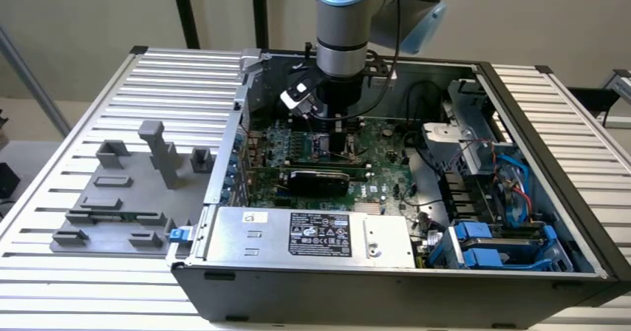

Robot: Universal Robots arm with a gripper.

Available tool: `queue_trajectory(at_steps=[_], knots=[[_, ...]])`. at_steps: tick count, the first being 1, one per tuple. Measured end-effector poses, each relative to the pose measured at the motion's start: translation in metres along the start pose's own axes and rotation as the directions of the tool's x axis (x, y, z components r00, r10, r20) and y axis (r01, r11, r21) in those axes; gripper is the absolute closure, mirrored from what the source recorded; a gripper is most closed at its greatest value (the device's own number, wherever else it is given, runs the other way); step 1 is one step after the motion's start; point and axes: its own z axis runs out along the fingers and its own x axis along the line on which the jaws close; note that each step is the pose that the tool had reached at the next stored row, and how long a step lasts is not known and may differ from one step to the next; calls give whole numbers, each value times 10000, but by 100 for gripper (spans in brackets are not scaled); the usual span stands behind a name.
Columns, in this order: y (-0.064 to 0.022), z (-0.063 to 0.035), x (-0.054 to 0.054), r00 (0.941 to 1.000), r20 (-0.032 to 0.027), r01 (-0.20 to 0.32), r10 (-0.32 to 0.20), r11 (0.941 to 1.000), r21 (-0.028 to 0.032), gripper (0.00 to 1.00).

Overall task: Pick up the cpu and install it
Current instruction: 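Place the cpu into insertion slot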

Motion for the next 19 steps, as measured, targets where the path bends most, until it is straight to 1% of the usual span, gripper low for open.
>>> queue_trajectory(at_steps=[4, 10, 15, 17, 18, 19], knots=[[0, -3, 9, 10000, 1, 1, -1, 10000, 0, 38], [0, -11, 10, 10000, -20, -2, 2, 10000, -1, 38], [1, -34, 9, 10000, -25, -1, 1, 10000, 2, 38], [1, -38, 9, 10000, -46, -3, 3, 10000, 3, 38], [1, -38, 8, 10000, -68, -4, 4, 10000, 4, 38], [0, -38, 8, 9999, -104, -6, 6, 10000, 5, 38]])
